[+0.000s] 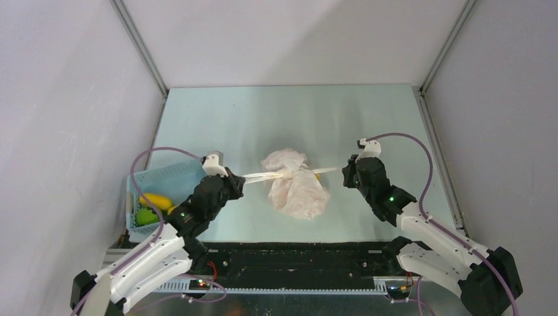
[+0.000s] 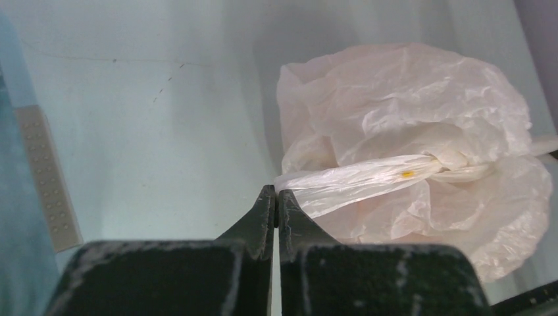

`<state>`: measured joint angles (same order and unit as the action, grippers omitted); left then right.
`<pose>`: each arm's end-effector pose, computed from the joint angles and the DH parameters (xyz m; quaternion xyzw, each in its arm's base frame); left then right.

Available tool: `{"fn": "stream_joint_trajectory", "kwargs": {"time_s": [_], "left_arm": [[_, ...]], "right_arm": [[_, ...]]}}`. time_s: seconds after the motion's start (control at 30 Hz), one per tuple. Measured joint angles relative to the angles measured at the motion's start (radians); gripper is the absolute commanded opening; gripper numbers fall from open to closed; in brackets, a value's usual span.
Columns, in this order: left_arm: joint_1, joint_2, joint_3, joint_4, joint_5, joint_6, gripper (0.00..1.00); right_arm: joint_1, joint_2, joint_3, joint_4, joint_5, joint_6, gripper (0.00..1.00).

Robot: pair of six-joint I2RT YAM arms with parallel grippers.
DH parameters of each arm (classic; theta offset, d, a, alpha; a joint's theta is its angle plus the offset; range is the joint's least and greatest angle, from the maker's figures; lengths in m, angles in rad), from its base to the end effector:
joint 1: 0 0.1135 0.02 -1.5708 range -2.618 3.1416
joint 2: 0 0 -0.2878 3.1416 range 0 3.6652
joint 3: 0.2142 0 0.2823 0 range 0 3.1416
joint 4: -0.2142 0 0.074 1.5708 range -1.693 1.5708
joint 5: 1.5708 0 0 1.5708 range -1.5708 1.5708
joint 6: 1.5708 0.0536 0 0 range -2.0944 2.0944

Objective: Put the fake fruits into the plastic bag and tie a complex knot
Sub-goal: Tie the plastic bag at the center of the board.

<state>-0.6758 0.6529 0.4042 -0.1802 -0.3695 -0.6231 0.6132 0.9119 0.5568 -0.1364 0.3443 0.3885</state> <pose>0.1574 -0.1014 0.2270 -0.0774 0.8294 -0.1982 0.5166 0.2010 0.1193 0.2427 -0.0073 0.8497 0.1142 0.5146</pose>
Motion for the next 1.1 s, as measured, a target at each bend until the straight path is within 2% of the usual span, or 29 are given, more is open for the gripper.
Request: {"fn": "stream_joint_trajectory", "kwargs": {"time_s": [0.1, 0.13, 0.17, 0.2, 0.23, 0.27, 0.3, 0.33, 0.37, 0.43, 0.6, 0.77, 0.93, 1.1], "left_arm": [[0.017, -0.010, -0.003, 0.038, 0.061, 0.023, 0.02], [0.021, -0.010, 0.000, 0.041, 0.082, 0.034, 0.05], [0.026, -0.003, 0.010, 0.032, 0.111, 0.050, 0.20], [0.029, 0.006, 0.028, 0.018, 0.142, 0.068, 0.31], [0.033, 0.023, 0.055, -0.005, 0.174, 0.090, 0.54], [0.037, 0.041, 0.093, -0.039, 0.209, 0.109, 0.62], [0.039, 0.058, 0.128, -0.067, 0.236, 0.131, 0.78], [0.042, 0.074, 0.172, -0.105, 0.270, 0.150, 0.84], [0.042, 0.087, 0.209, -0.135, 0.292, 0.171, 0.91], [0.043, 0.108, 0.293, -0.209, 0.332, 0.214, 0.98], [0.043, 0.156, 0.452, -0.343, 0.398, 0.375, 1.00], [-0.003, 0.234, 0.488, -0.409, 0.399, 0.553, 0.99], [-0.061, 0.338, 0.488, -0.443, 0.388, 0.660, 0.99], [-0.068, 0.391, 0.488, -0.426, 0.352, 0.688, 0.99]], "right_arm": [[-0.021, -0.004, -0.002, 0.012, -0.019, -0.016, 0.00], [-0.027, -0.009, -0.002, 0.016, -0.024, -0.021, 0.09], [-0.033, -0.018, -0.002, 0.015, -0.030, -0.024, 0.16], [-0.039, -0.027, -0.002, 0.013, -0.034, -0.026, 0.30], [-0.045, -0.039, 0.000, 0.006, -0.039, -0.026, 0.37], [-0.050, -0.047, 0.003, -0.005, -0.042, -0.023, 0.47], [-0.053, -0.055, 0.008, -0.016, -0.047, -0.011, 0.54], [-0.056, -0.063, 0.014, -0.029, -0.050, 0.001, 0.57], [-0.058, -0.071, 0.019, -0.039, -0.057, 0.015, 0.66], [-0.060, -0.095, 0.030, -0.065, -0.074, 0.056, 0.72], [-0.060, -0.162, 0.049, -0.114, -0.114, 0.204, 0.78], [-0.055, -0.148, 0.055, -0.119, -0.153, 0.390, 0.81], [-0.023, -0.027, 0.055, -0.076, -0.179, 0.546, 0.81], [0.012, 0.098, 0.055, 0.009, -0.175, 0.607, 0.79]]}}
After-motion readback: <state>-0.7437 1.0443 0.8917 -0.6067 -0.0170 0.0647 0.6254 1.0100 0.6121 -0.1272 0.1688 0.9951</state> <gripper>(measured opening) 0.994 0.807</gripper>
